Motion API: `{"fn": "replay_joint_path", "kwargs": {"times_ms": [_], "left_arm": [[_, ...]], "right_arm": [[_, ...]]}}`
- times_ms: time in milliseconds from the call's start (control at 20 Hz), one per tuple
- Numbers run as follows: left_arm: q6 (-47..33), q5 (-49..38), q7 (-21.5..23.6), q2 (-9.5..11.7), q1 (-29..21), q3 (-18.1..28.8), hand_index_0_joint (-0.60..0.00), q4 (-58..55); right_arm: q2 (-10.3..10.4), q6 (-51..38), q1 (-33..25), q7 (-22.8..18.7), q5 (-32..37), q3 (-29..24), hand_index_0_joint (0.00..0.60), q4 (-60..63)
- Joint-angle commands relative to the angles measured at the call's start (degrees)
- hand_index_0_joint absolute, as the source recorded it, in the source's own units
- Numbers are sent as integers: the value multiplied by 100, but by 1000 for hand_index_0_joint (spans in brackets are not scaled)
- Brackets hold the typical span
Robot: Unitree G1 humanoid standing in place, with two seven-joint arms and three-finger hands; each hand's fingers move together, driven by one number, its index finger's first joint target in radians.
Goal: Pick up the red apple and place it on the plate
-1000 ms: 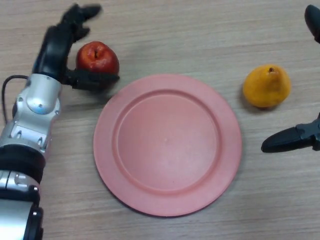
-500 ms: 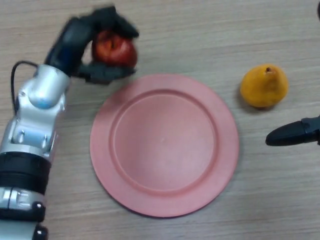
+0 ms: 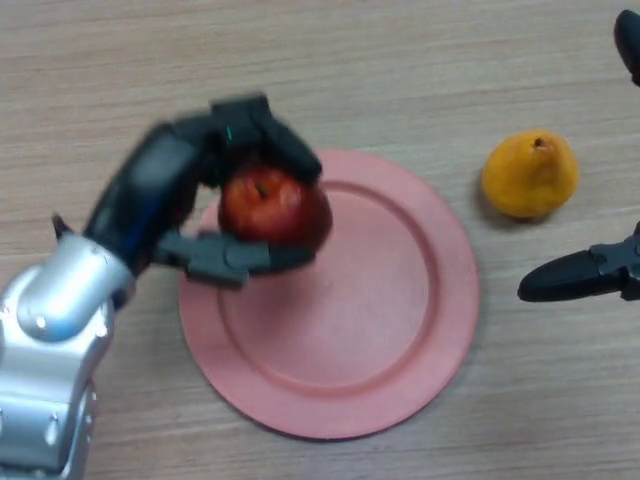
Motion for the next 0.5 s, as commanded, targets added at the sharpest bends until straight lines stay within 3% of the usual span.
{"fn": "replay_joint_path", "kwargs": {"times_ms": [50, 150, 200, 250, 400, 450, 500], "left_arm": [[15, 140, 29, 81, -187, 283, -600, -508], [19, 586, -91, 120, -172, 228, -600, -544], [42, 565, -194, 96, -189, 299, -550, -648], [20, 568, -204, 95, -188, 294, -450, -649], [-344, 784, -577, 120, 9, 236, -56, -914], [-400, 816, -710, 111, 66, 268, 0, -1048], [-178, 684, -691, 68, 48, 432, 0, -1290]], "right_arm": [[-157, -535, -172, -87, -37, -471, 0, -267], [-262, -571, -191, -118, 118, -537, 0, -267], [-279, -596, -195, -107, 169, -611, 0, -267], [-276, -602, -190, -111, 181, -620, 0, -267], [-382, -669, -149, -90, -114, -556, 0, -267], [-411, -677, -166, -36, -272, -506, 0, -267], [-372, -755, -262, 185, -617, -434, 0, -267]]}}
